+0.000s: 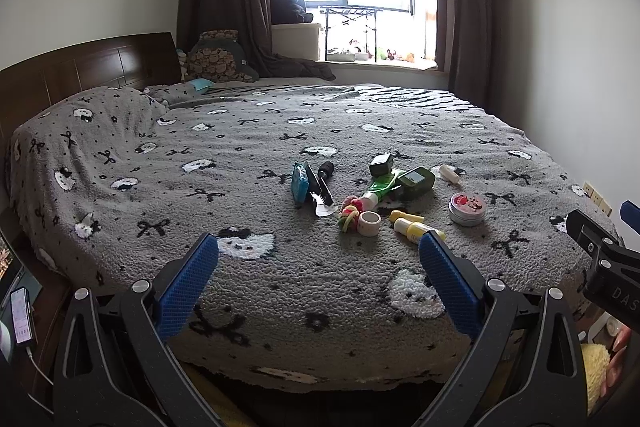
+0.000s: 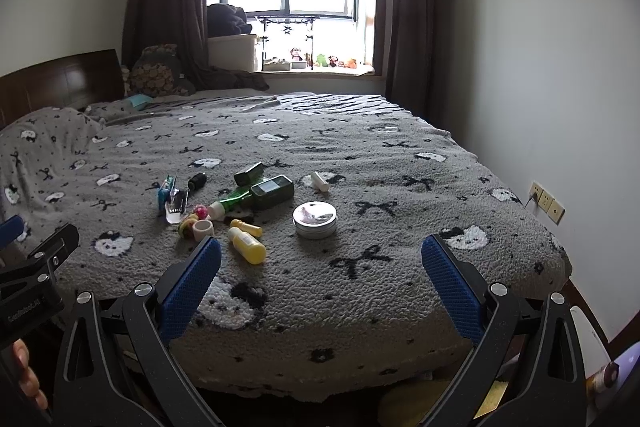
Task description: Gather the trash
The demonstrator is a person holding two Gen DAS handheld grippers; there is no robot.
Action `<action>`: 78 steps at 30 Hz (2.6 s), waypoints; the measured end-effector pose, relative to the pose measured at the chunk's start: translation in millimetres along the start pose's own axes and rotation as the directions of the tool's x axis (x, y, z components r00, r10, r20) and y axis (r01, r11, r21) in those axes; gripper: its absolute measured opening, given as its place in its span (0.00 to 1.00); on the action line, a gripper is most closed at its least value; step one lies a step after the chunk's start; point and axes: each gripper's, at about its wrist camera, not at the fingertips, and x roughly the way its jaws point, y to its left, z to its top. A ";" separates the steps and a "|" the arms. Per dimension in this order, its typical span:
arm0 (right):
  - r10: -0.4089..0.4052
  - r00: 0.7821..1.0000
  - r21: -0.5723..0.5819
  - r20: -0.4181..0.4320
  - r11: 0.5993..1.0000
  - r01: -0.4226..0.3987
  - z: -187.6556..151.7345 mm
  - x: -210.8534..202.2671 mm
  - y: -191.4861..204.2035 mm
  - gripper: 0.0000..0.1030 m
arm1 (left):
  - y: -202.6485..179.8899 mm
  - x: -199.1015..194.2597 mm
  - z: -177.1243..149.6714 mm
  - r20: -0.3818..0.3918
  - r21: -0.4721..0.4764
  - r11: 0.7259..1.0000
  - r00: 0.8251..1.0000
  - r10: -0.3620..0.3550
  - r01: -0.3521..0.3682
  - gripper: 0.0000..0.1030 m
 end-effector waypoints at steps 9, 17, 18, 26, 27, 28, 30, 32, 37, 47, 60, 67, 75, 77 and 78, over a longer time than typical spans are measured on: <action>0.001 1.000 -0.001 0.004 1.000 -0.001 1.7 -2.7 1.2 0.97 | -1.3 0.0 1.1 0.003 0.002 1.000 1.000 0.002 -0.002 0.92; 0.005 1.000 -0.003 0.005 1.000 -0.005 3.1 -3.8 1.3 0.97 | -1.2 -1.2 1.2 0.008 0.001 1.000 1.000 -0.001 0.001 0.92; 0.007 1.000 -0.003 0.004 1.000 -0.007 3.5 -3.9 1.3 0.97 | -1.3 -1.3 1.3 0.008 0.002 1.000 1.000 -0.001 0.001 0.92; 0.007 1.000 -0.002 0.007 1.000 -0.007 4.8 -4.4 0.8 0.97 | -0.8 -1.6 1.2 0.009 0.001 1.000 1.000 -0.001 0.001 0.92; 0.008 1.000 -0.003 0.007 1.000 -0.008 4.7 -4.4 0.7 0.97 | -0.9 -1.5 1.2 0.008 0.001 1.000 1.000 -0.001 0.001 0.92; 0.008 1.000 -0.003 0.007 1.000 -0.008 5.2 -4.4 0.9 0.97 | -1.0 -1.6 1.2 0.008 0.001 1.000 1.000 0.000 0.000 0.92; 0.009 1.000 -0.003 0.007 1.000 -0.009 5.1 -4.7 0.6 0.97 | -0.4 -1.7 1.0 0.009 0.000 1.000 1.000 -0.002 0.002 0.92; 0.008 1.000 -0.003 0.007 1.000 -0.008 4.9 -4.6 0.6 0.97 | -0.6 -1.6 1.1 0.009 0.001 1.000 1.000 -0.002 0.002 0.92; 0.008 1.000 -0.002 0.007 1.000 -0.008 5.1 -4.6 0.5 0.97 | -0.5 -1.8 0.8 0.009 0.001 1.000 1.000 -0.001 0.001 0.92; 0.008 1.000 -0.002 0.009 1.000 -0.008 4.1 -4.8 0.9 0.97 | -0.7 -1.7 0.7 0.009 0.000 1.000 1.000 -0.002 0.002 0.92; 0.007 1.000 -0.002 0.009 1.000 -0.007 3.9 -5.1 1.9 0.97 | -0.6 -2.0 0.8 0.009 0.001 1.000 1.000 -0.002 0.002 0.92; 0.007 1.000 -0.002 0.004 1.000 -0.007 2.8 -4.7 3.1 0.97 | -1.2 -0.6 -0.9 0.003 0.003 1.000 1.000 -0.001 0.001 0.92; 0.012 1.000 -0.006 -0.017 1.000 -0.012 -5.8 9.0 2.0 0.97 | 1.9 13.2 -8.6 -0.010 0.009 1.000 1.000 0.016 -0.015 0.92; 0.013 1.000 -0.001 -0.025 1.000 -0.013 -8.4 15.4 -0.2 0.97 | 3.2 19.5 -10.9 -0.020 0.010 1.000 1.000 0.003 -0.003 0.92; 0.014 0.999 0.002 -0.031 1.000 -0.014 -9.7 19.0 -0.8 0.97 | 3.4 23.0 -12.4 -0.024 0.012 1.000 1.000 0.001 -0.001 0.92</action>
